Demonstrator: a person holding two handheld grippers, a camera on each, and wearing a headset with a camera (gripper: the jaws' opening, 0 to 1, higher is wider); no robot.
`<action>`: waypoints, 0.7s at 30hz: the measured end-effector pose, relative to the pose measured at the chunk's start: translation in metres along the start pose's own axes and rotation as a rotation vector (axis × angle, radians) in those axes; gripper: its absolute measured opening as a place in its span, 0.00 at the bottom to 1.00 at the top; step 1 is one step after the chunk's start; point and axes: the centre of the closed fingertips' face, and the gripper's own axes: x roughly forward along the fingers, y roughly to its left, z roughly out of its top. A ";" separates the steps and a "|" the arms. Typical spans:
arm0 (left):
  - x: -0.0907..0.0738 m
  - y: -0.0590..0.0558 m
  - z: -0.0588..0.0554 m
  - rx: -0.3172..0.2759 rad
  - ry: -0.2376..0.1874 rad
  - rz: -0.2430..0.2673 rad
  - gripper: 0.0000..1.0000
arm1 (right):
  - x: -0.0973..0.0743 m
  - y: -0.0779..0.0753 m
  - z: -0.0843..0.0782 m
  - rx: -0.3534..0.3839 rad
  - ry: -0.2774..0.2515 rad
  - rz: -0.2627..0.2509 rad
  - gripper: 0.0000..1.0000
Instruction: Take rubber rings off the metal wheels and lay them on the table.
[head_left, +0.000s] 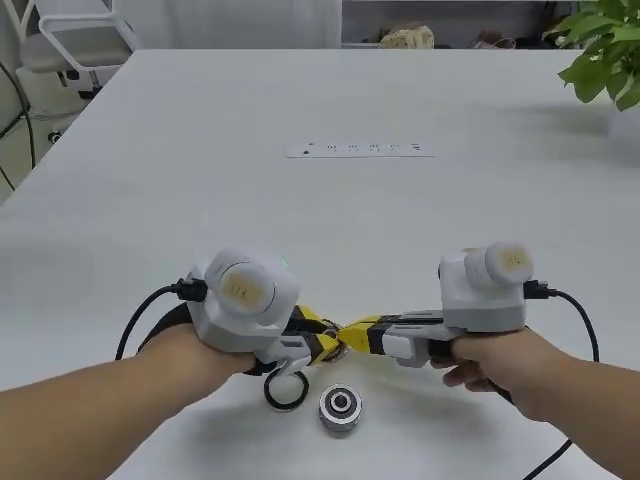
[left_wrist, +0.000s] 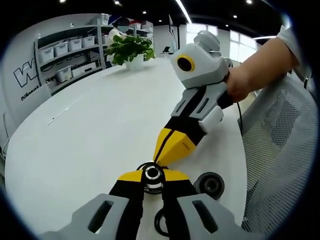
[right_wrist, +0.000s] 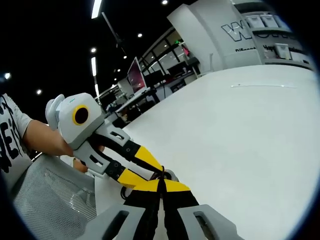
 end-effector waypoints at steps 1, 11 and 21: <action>0.000 0.000 0.000 0.004 0.003 -0.002 0.09 | 0.000 0.000 0.000 0.001 -0.002 -0.001 0.00; -0.009 -0.008 0.003 0.013 -0.007 -0.030 0.19 | -0.002 -0.002 0.004 0.012 -0.017 0.000 0.00; -0.032 -0.004 0.003 0.004 -0.031 -0.022 0.26 | -0.004 0.000 0.009 0.028 -0.035 0.008 0.00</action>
